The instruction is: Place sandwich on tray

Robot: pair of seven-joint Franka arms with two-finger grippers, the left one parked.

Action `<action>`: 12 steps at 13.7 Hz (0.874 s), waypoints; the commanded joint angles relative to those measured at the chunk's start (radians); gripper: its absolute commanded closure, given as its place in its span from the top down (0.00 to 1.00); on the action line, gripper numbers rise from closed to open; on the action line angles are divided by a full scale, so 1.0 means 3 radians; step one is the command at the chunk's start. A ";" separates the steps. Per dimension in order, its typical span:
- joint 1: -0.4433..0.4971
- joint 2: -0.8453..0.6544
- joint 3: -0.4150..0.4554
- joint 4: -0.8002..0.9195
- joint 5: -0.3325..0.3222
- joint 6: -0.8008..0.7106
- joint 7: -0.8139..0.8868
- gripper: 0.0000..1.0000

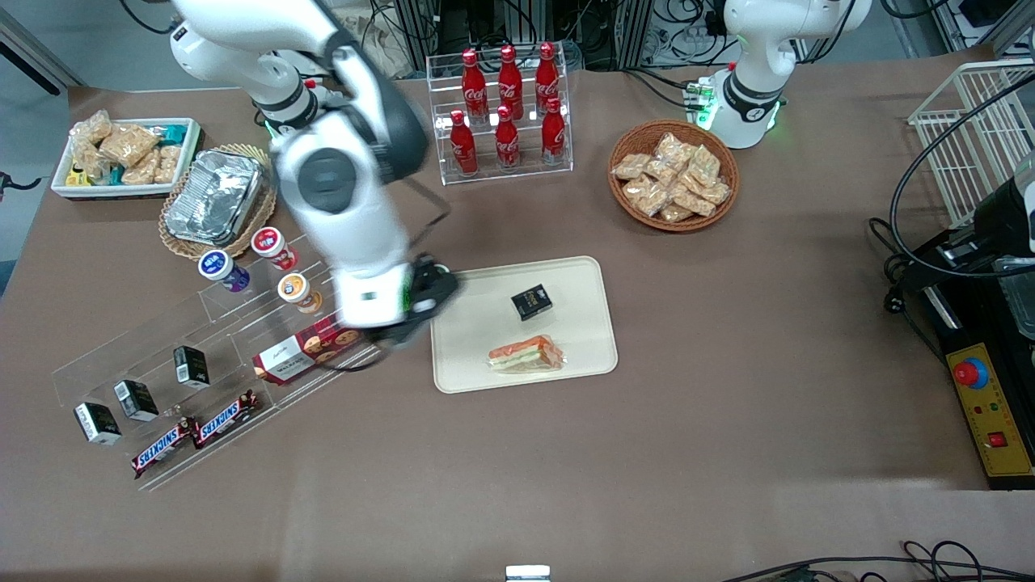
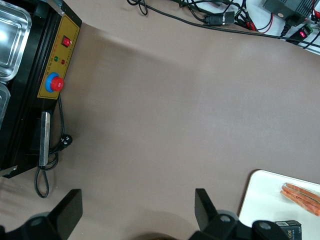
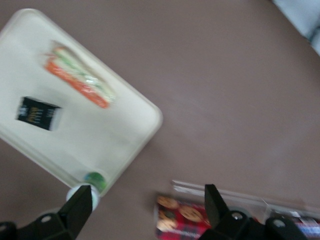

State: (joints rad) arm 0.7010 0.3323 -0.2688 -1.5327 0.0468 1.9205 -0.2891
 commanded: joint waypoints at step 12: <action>-0.0536 -0.0642 -0.0975 -0.0178 0.0028 -0.0776 0.0360 1.00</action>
State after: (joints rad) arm 0.5848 0.1964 -0.5776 -1.5518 0.0478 1.7217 -0.2111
